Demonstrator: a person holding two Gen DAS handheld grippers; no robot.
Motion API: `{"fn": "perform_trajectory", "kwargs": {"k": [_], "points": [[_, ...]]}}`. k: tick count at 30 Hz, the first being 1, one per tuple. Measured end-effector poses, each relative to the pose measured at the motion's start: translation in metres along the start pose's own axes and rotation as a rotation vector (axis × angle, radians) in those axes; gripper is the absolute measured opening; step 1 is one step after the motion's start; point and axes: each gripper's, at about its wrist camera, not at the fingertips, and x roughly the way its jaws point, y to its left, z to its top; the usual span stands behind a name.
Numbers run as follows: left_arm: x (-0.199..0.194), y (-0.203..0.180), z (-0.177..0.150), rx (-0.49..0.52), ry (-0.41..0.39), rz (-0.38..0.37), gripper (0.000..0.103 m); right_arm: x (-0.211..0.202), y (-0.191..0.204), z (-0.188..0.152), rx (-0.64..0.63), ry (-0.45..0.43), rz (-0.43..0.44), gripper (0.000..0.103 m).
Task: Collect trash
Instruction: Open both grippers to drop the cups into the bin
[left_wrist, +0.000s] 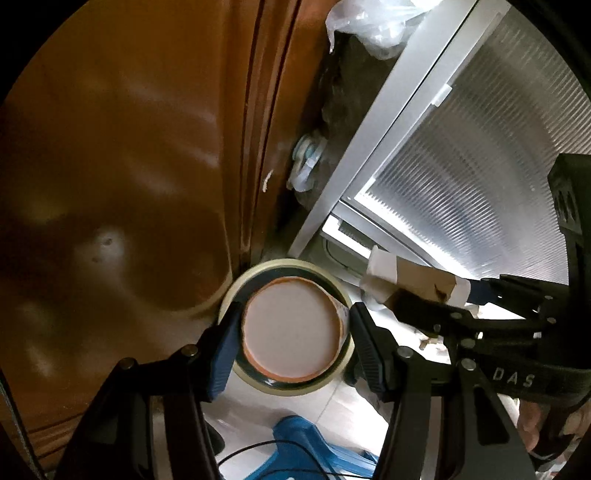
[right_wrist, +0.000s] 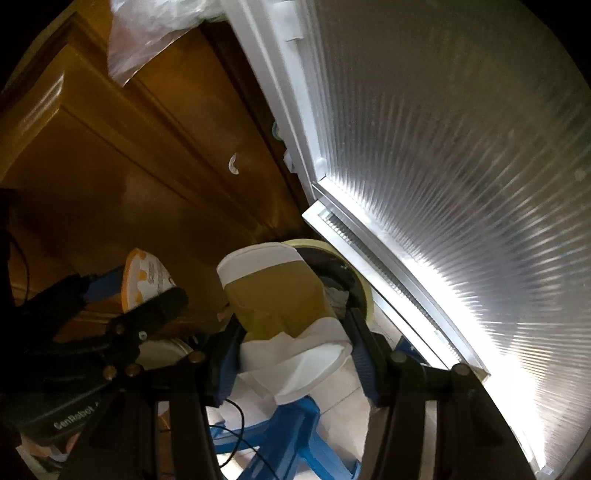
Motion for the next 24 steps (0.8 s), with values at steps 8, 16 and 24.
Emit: {"fn": "perform_trajectory", "kwargs": {"k": [8,16,24], "points": [[-0.001,0.000,-0.002,-0.002,0.003,0.020,0.075,0.006,-0.004,-0.002,0.013,0.012,0.016,0.055],[-0.007,0.000,-0.002,0.003,-0.012,0.028,0.075,0.003,-0.006,-0.005,0.030,0.002,0.026,0.063],[-0.023,-0.011,-0.003,0.039,-0.031,0.027,0.075,-0.019,-0.003,-0.010,0.029,-0.009,0.020,0.063]]}}
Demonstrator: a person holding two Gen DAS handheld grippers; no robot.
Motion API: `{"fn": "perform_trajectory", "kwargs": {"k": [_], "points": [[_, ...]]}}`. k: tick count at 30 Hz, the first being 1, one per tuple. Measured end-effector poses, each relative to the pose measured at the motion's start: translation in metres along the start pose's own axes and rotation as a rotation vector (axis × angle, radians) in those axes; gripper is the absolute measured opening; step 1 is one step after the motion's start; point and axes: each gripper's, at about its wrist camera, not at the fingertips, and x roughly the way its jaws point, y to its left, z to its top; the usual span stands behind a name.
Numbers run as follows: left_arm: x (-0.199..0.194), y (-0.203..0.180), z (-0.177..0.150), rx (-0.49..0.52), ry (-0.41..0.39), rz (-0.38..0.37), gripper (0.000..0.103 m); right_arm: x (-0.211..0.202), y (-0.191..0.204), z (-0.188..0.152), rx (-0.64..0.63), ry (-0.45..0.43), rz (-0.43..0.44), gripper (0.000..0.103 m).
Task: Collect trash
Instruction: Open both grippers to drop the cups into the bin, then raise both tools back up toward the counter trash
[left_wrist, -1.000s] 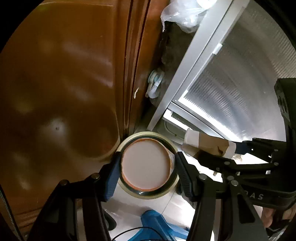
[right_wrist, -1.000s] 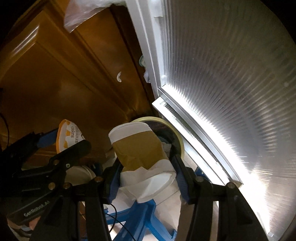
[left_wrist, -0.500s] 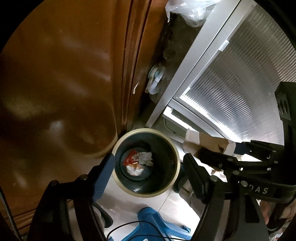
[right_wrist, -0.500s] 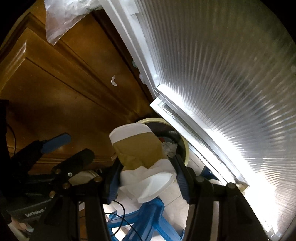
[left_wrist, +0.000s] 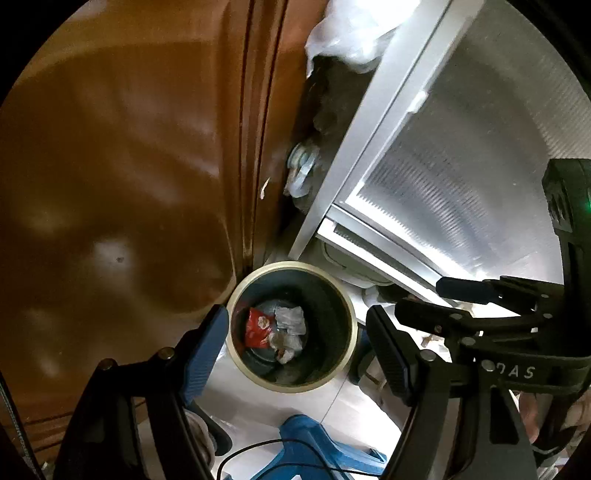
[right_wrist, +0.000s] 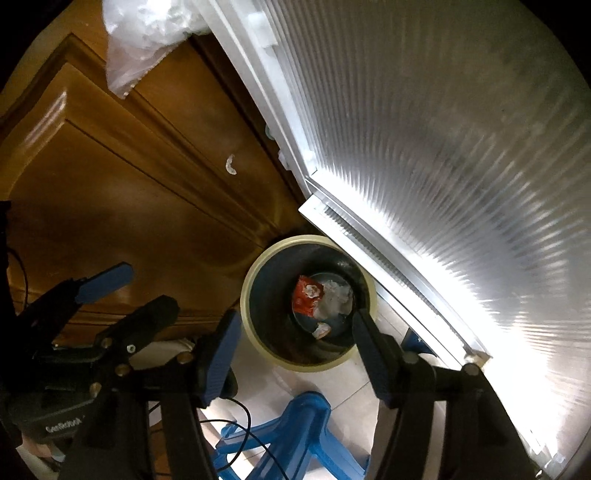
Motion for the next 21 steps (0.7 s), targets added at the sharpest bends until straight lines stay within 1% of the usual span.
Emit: {"fn": "perform_trajectory", "kwargs": {"k": [1,4,9,12,19,21], "points": [[-0.004,-0.001,0.000,0.003,-0.003,-0.002,0.075,0.007,0.000,0.002,-0.001,-0.002,-0.001,0.063],[-0.019,-0.008,0.000,0.013,-0.018,-0.004,0.075,0.002,0.003,0.002,-0.003,-0.017,-0.004,0.063],[-0.052,-0.021,0.001,0.032,-0.050,-0.008,0.075,-0.027,0.011,-0.007,-0.027,-0.050,-0.005,0.063],[-0.081,-0.031,-0.002,0.057,-0.098,-0.009,0.075,-0.047,0.018,-0.014,-0.056,-0.073,-0.013,0.063],[-0.144,-0.055,-0.003,0.122,-0.190,-0.002,0.075,-0.109,0.037,-0.027,-0.119,-0.204,-0.038,0.063],[-0.164,-0.059,-0.001,0.131,-0.222,-0.005,0.075,-0.128,0.041,-0.029,-0.132,-0.253,-0.060,0.063]]}}
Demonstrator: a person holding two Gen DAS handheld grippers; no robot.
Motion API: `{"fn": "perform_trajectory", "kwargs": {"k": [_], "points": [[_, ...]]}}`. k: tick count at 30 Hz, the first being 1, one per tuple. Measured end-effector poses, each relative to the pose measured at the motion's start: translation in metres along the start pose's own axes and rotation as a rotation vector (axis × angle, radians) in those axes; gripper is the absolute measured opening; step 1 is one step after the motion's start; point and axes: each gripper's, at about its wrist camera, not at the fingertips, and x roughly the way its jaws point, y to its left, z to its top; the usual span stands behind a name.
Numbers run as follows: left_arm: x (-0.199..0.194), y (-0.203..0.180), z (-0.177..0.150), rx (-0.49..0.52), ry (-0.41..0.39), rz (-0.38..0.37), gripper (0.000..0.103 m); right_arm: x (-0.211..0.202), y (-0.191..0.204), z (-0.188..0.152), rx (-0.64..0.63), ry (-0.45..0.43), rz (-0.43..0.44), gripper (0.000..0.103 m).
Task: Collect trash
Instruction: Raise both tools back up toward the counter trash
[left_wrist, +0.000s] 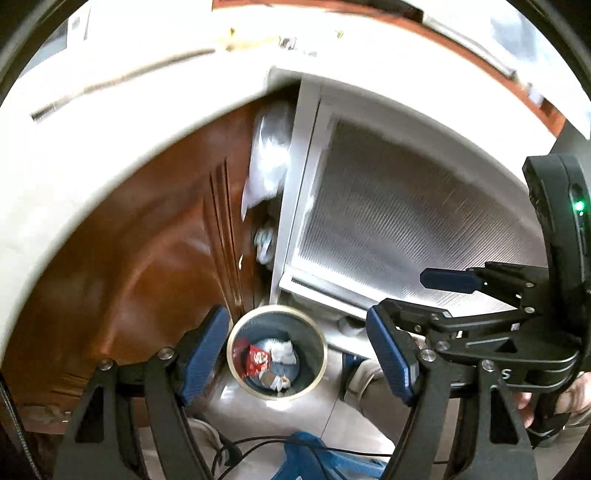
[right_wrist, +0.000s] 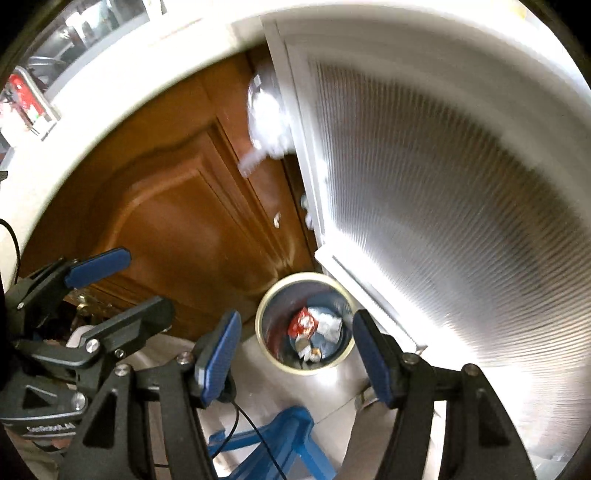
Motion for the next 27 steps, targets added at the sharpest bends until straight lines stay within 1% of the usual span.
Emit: {"fn": "perform_trajectory", "kwargs": {"k": [3,7,13,16,17,21,23,24,27], "points": [[-0.027,-0.007,0.012,0.008,-0.054,0.000,0.075,-0.025,0.005,0.005,-0.016,-0.062,-0.018,0.063],[-0.056,-0.017,0.027,0.031,-0.100,-0.008,0.075,-0.062,0.009,0.014,-0.024,-0.147,-0.035,0.063],[-0.099,-0.030,0.048,0.051,-0.183,-0.020,0.075,-0.108,0.004,0.027,0.018,-0.251,-0.003,0.063],[-0.117,-0.030,0.061,0.037,-0.231,-0.015,0.075,-0.128,0.003,0.035,0.033,-0.290,0.013,0.063],[-0.123,-0.029,0.066,0.030,-0.242,-0.025,0.075,-0.133,0.003,0.038,0.033,-0.302,0.015,0.063],[-0.140,-0.024,0.083,0.005,-0.295,-0.031,0.075,-0.152,0.002,0.054,0.031,-0.367,0.005,0.063],[-0.146,-0.020,0.094,0.004,-0.318,-0.013,0.075,-0.163,-0.001,0.064,0.033,-0.398,0.009,0.063],[-0.148,-0.019,0.098,0.006,-0.323,-0.006,0.075,-0.171,-0.005,0.067,0.035,-0.408,0.006,0.063],[-0.150,-0.013,0.115,0.006,-0.330,0.008,0.075,-0.175,-0.014,0.083,0.044,-0.418,-0.001,0.063]]}}
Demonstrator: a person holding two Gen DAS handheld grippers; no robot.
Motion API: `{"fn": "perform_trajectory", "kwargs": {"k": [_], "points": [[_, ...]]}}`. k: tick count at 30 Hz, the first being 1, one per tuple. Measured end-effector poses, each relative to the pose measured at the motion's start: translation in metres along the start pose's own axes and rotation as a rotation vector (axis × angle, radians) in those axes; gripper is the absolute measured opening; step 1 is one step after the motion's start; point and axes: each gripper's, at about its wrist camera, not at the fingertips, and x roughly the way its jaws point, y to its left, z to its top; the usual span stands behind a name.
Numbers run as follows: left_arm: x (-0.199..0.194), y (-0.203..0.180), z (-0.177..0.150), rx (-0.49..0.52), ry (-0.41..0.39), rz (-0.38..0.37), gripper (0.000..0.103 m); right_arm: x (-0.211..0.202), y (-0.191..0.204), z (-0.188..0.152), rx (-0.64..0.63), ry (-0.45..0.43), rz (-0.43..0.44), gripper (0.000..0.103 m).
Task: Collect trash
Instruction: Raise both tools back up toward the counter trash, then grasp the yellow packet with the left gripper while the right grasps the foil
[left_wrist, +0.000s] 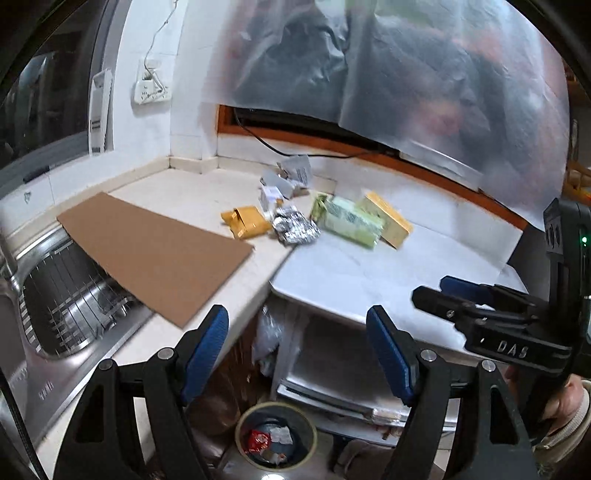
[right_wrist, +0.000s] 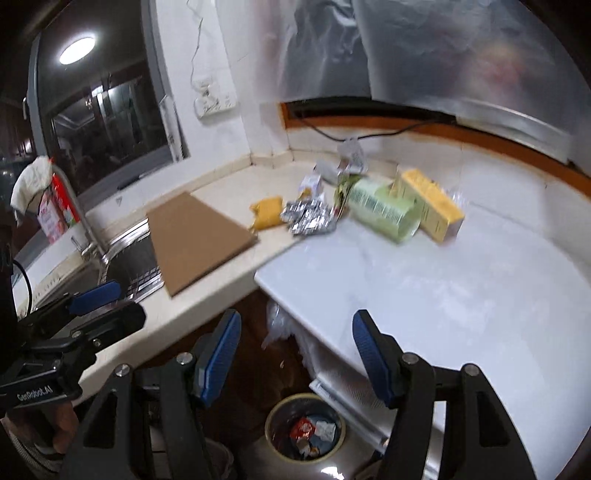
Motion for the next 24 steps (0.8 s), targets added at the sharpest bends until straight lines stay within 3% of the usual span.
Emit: {"fn": "perform_trajectory", "kwargs": {"k": [8,15,24], "points": [[0.039,0.022,0.049,-0.006,0.045,0.004,0.075,0.036,-0.018,0.047,0.026,0.049,0.026,0.063],[0.107,0.041,0.095,0.039,0.143,0.009,0.075,0.110,-0.036,0.085,0.124,0.168,0.104,0.063],[0.177,0.062,0.126,0.061,0.213,0.007,0.071,0.201,-0.050,0.101,0.254,0.250,0.107,0.063]]}}
